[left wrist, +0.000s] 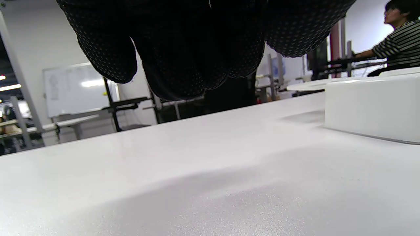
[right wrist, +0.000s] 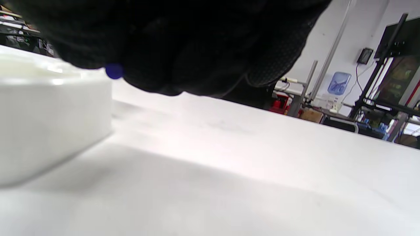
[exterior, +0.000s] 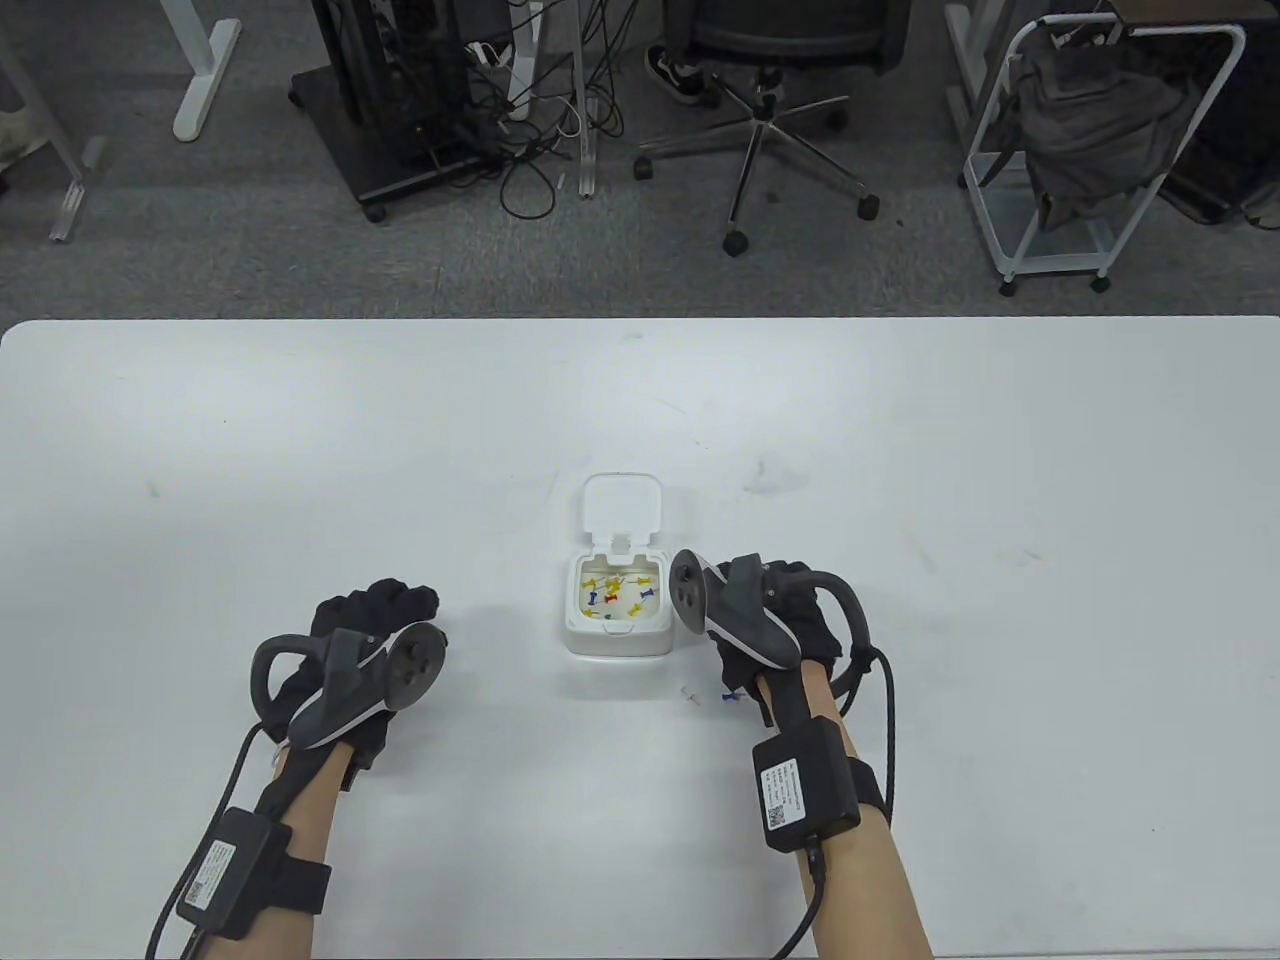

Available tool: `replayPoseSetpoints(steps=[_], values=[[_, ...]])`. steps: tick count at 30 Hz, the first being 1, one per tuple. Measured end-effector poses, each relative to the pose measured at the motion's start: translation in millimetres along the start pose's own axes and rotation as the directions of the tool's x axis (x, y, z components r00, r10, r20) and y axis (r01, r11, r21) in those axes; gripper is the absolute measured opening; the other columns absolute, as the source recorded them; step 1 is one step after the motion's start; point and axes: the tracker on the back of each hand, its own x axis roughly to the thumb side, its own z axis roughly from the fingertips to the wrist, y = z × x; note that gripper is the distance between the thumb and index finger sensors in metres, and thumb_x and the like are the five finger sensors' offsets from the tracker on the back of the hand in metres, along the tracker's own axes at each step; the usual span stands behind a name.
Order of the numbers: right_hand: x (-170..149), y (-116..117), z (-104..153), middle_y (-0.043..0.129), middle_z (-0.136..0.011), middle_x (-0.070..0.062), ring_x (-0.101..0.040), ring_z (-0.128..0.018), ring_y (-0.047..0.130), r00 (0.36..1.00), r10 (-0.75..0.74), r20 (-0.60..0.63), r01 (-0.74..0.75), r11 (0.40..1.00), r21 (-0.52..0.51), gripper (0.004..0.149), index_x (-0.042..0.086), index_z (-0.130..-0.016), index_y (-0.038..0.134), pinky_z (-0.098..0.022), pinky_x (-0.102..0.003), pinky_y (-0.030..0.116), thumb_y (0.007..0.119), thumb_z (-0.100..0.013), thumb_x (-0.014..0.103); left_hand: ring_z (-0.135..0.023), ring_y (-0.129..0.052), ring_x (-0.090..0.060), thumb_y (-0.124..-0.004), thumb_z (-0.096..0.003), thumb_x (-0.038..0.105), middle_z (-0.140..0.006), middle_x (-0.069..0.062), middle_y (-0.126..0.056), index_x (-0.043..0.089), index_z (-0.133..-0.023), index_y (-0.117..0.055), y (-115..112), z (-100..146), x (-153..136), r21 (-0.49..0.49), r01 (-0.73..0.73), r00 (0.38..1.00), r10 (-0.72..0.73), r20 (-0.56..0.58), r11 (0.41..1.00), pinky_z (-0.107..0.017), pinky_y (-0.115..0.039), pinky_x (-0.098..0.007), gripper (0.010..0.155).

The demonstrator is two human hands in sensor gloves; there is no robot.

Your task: Press to open box and store push pins

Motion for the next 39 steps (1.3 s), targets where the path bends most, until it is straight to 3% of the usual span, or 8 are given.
replayPoseSetpoints(steps=[9, 20, 30, 39], values=[[39.4, -17.3, -15.4, 0.097, -0.067, 0.012, -0.017, -0.060, 0.100, 0.997, -0.061, 0.048, 0.062, 0.998, -0.020, 0.041, 0.034, -0.074, 0.077, -0.070, -0.052, 0.076, 0.077, -0.037, 0.049, -0.077, -0.098, -0.019, -0.069, -0.0523, 0.051, -0.100, 0.003, -0.083, 0.031, -0.099, -0.075, -1.4, 0.1, 0.9, -0.007, -0.007, 1.000, 0.007, 0.004, 1.000, -0.074, -0.078, -0.050, 0.051], [67.4, -18.0, -24.6, 0.094, -0.071, 0.013, -0.017, -0.064, 0.098, 0.996, -0.034, 0.078, 0.036, 0.999, -0.021, 0.040, 0.035, -0.076, 0.074, -0.071, -0.052, 0.074, 0.076, -0.038, 0.048, -0.077, -0.099, -0.019, -0.069, -0.0522, 0.051, -0.100, 0.003, -0.084, 0.031, -0.099, -0.075, -2.1, 0.2, 0.2, -0.008, -0.011, 1.000, 0.011, 0.000, 1.000, -0.074, -0.078, -0.050, 0.051], [61.6, -17.7, -21.9, 0.092, -0.078, 0.011, -0.019, -0.070, 0.096, 0.997, -0.031, 0.078, 0.034, 0.999, -0.035, 0.047, 0.034, -0.083, 0.071, -0.071, -0.051, 0.074, 0.075, -0.038, 0.049, -0.077, -0.098, -0.019, -0.069, -0.0522, 0.051, -0.100, 0.003, -0.083, 0.031, -0.099, -0.075, -2.7, -0.3, -0.5, -0.007, -0.011, 1.000, 0.011, -0.002, 1.000, -0.074, -0.078, -0.050, 0.051], [39.0, -23.2, -0.8, 0.092, -0.079, 0.010, -0.019, -0.070, 0.096, 0.996, -0.047, 0.081, 0.050, 0.998, -0.040, 0.047, 0.033, -0.083, 0.071, -0.070, -0.052, 0.074, 0.075, -0.038, 0.050, -0.077, -0.098, -0.019, -0.069, -0.0522, 0.051, -0.100, 0.003, -0.083, 0.031, -0.099, -0.075, -2.5, 1.6, 0.0, -0.005, -0.009, 1.000, 0.009, -0.001, 1.000, -0.074, -0.078, -0.050, 0.051]])
